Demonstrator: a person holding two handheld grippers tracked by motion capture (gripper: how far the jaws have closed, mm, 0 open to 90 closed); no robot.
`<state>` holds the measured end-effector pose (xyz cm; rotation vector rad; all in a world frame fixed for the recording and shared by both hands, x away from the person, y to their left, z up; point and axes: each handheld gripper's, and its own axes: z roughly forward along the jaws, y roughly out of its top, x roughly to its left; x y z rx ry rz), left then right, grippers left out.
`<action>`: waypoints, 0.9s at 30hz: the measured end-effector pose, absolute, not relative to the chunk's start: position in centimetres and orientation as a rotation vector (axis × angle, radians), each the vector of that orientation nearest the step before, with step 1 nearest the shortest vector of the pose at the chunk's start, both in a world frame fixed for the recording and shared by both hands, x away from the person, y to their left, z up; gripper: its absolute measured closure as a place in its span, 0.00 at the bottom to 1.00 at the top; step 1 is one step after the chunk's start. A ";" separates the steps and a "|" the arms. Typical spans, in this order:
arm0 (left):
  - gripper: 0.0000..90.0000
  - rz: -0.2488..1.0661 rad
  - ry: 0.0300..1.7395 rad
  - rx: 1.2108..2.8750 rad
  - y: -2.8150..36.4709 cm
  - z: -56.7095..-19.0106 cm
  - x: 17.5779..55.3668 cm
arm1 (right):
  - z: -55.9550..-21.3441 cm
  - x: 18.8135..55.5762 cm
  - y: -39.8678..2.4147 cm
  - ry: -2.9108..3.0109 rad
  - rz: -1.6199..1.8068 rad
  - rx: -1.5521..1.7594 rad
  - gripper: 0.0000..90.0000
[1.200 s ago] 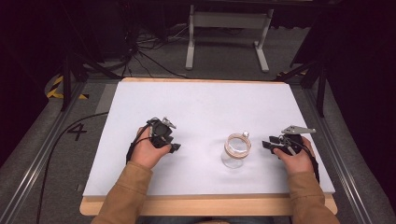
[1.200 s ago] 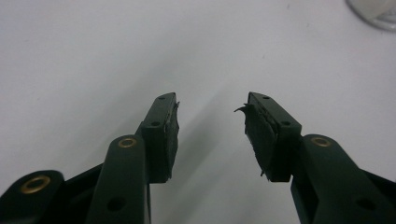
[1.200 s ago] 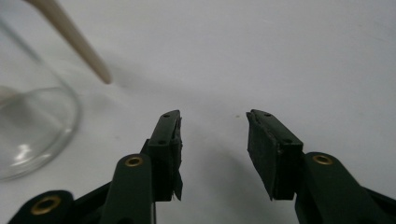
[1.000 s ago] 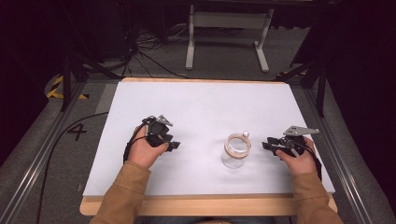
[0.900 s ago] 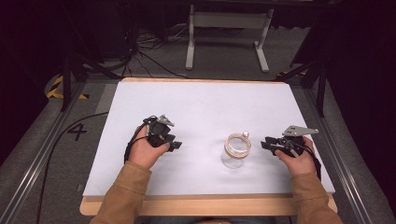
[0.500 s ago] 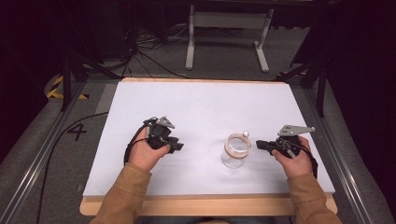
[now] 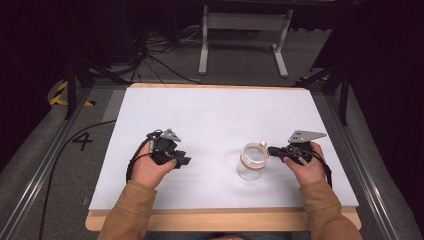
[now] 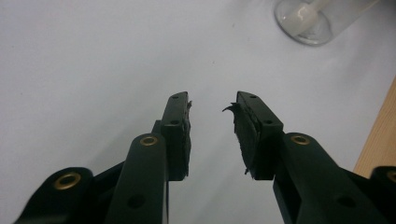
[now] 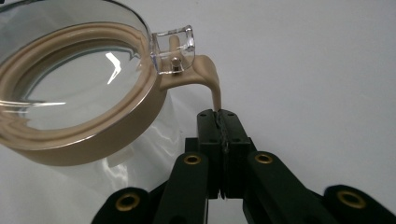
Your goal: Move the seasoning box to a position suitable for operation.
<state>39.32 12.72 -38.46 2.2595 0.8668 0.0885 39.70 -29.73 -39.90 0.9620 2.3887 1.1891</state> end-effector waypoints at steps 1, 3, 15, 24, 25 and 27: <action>0.73 0.089 0.869 2.257 12.8 -38.5 39.2 | -39.9 39.8 -29.6 2.393 1.185 0.958 1.00; 0.73 0.093 0.873 2.251 13.0 -38.5 39.1 | -39.9 39.9 -29.5 2.396 1.187 0.954 1.00; 0.73 0.096 0.897 2.252 13.8 -38.8 38.4 | -40.2 41.0 -29.2 2.401 1.184 0.936 1.00; 0.74 0.096 0.921 2.257 14.4 -39.1 37.8 | -40.6 42.3 -28.9 2.391 1.239 0.930 0.98; 0.74 0.098 0.922 2.254 14.4 -39.2 37.8 | -40.7 42.3 -28.8 2.388 1.239 0.926 0.98; 0.74 0.098 0.913 2.260 14.3 -39.2 37.8 | -40.6 42.3 -28.7 2.386 1.228 0.916 0.98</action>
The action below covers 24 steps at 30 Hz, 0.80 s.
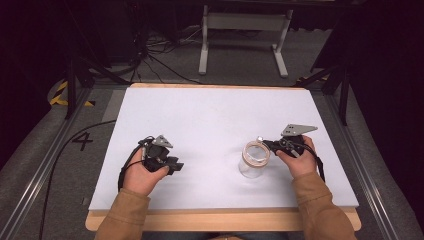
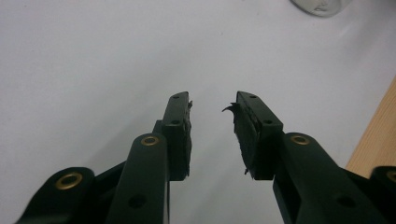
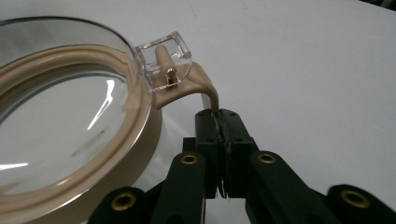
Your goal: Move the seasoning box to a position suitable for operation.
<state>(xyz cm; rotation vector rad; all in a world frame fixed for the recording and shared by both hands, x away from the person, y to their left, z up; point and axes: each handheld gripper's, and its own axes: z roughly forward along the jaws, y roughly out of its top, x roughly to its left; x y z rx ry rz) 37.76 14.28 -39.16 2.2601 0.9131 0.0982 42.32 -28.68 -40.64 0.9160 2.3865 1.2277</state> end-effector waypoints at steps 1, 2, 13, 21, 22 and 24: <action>0.75 0.093 0.915 2.256 14.2 -39.2 37.8 | -40.6 42.3 -28.7 2.385 1.224 0.914 0.99; 0.76 0.093 0.915 2.256 14.2 -39.2 37.8 | -40.6 42.3 -28.7 2.385 1.224 0.914 0.99; 0.99 0.126 0.796 2.267 9.7 -39.4 39.7 | -39.2 39.1 -31.4 2.303 1.239 0.967 1.00; 1.00 0.085 0.718 2.237 5.8 -40.2 41.0 | -39.2 37.0 -32.8 2.275 1.221 1.013 1.00; 1.00 0.081 0.698 2.229 4.8 -40.5 41.2 | -39.4 36.4 -33.0 2.276 1.207 1.020 1.00; 1.00 0.082 0.683 2.221 4.3 -40.7 41.3 | -39.6 36.0 -33.0 2.280 1.200 1.025 1.00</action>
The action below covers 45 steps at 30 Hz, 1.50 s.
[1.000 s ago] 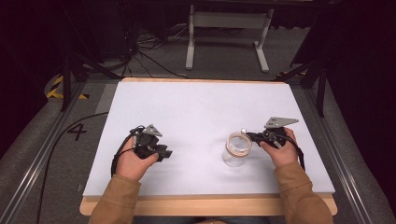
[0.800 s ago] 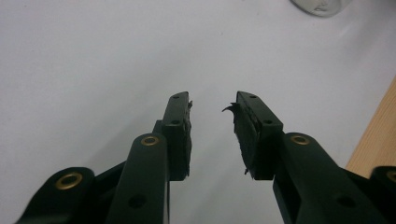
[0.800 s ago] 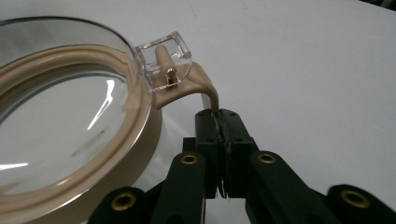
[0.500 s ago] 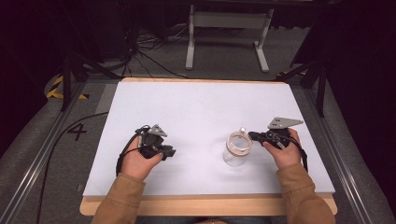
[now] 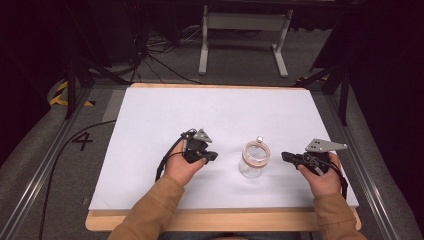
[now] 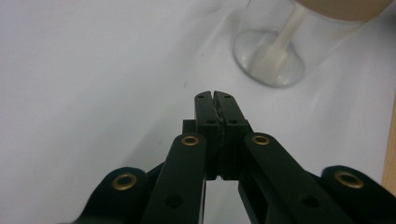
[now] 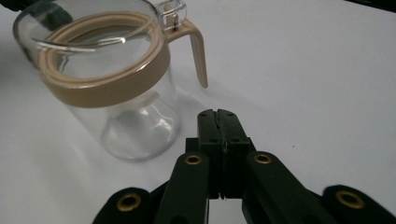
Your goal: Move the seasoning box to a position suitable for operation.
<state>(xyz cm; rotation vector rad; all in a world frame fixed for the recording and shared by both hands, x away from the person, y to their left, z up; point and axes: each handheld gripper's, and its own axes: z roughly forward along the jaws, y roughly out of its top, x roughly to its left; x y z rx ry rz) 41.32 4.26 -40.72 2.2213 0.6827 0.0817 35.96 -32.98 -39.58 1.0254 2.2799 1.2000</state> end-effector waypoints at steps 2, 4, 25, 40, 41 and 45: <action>1.00 0.075 0.652 2.216 3.3 -41.0 41.6 | -39.8 35.5 -32.9 2.286 1.188 1.029 1.00; 0.99 0.071 0.645 2.195 2.4 -41.2 42.0 | -40.1 35.1 -32.7 2.289 1.188 1.032 1.00; 0.98 0.119 0.514 2.225 -2.7 -42.9 43.2 | -40.9 33.2 -33.8 2.280 1.174 1.074 1.00; 0.99 0.104 0.418 2.291 -3.8 -42.4 41.6 | -40.9 33.4 -34.0 2.280 1.182 1.074 1.00; 0.99 0.094 0.419 2.297 -3.9 -42.3 41.4 | -40.9 33.4 -34.0 2.278 1.183 1.076 1.00; 0.99 0.079 0.395 2.308 -4.3 -42.2 40.9 | -40.8 33.4 -34.2 2.273 1.187 1.075 1.00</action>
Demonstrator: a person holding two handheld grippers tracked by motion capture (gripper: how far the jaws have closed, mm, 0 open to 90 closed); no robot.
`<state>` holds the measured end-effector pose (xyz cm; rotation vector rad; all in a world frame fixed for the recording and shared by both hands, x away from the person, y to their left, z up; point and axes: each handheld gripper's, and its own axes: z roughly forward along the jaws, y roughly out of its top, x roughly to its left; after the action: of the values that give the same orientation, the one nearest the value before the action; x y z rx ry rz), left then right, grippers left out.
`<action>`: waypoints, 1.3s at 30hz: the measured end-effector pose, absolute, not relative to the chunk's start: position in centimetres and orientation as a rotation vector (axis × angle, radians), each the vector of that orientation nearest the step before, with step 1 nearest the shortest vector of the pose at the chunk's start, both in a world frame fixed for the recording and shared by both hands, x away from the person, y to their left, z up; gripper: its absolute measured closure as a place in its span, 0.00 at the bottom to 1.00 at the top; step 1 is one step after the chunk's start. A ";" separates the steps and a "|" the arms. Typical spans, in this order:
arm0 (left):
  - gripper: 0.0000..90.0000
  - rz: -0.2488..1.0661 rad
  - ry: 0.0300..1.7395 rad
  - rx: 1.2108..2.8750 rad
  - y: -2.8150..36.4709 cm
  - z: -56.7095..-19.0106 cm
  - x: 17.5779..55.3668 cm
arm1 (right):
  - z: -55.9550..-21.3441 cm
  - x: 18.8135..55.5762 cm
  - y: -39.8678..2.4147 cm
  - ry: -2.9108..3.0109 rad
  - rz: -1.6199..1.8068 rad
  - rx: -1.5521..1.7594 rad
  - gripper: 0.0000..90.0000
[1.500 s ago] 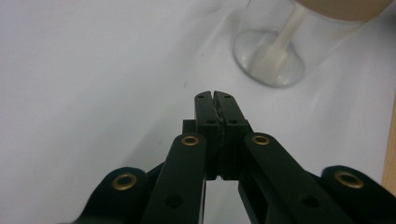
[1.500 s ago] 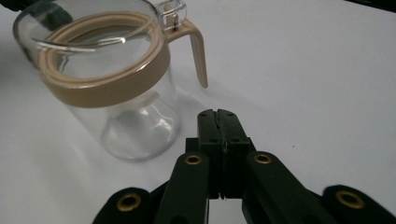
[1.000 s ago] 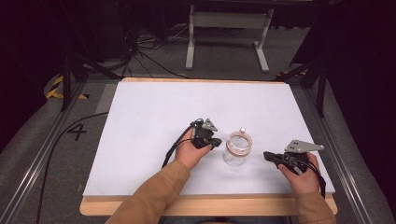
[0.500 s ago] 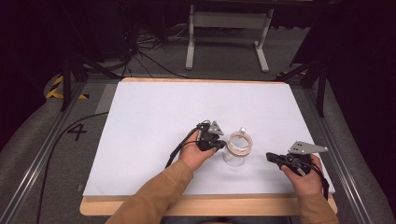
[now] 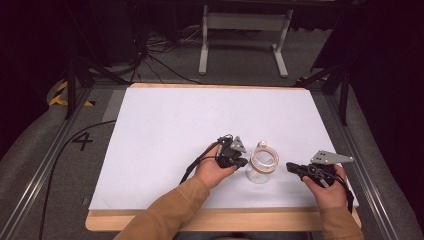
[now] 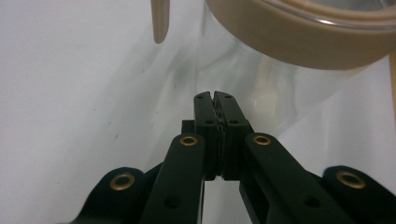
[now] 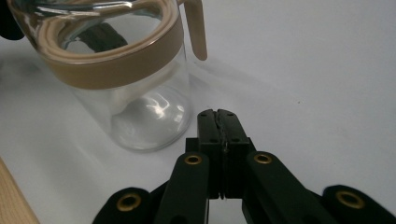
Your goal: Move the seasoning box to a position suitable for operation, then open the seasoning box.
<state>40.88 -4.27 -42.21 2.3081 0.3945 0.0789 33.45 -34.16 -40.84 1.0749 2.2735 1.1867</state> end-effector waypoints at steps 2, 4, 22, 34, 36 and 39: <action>0.99 0.081 0.377 2.312 -4.4 -42.2 40.7 | -40.8 33.4 -34.2 2.269 1.195 1.087 1.00; 0.99 0.072 0.384 2.313 -4.5 -42.2 40.6 | -40.8 33.4 -34.3 2.270 1.192 1.084 1.00; 0.99 -0.039 0.416 2.234 -2.9 -38.9 40.2 | -40.8 33.6 -35.0 2.258 1.203 1.111 1.00; 0.99 0.029 0.418 2.087 -2.4 -35.1 41.3 | -40.8 33.9 -35.6 2.254 1.214 1.132 1.00; 0.99 0.042 0.432 2.071 -2.6 -35.0 41.5 | -40.8 33.9 -35.6 2.250 1.217 1.128 1.00; 0.99 0.046 0.440 2.052 -3.1 -35.0 41.9 | -40.7 33.9 -35.5 2.246 1.222 1.115 1.00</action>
<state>41.86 -3.13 -35.01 2.0522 0.4403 0.0461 33.88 -35.48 -40.73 1.1145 2.2461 1.2224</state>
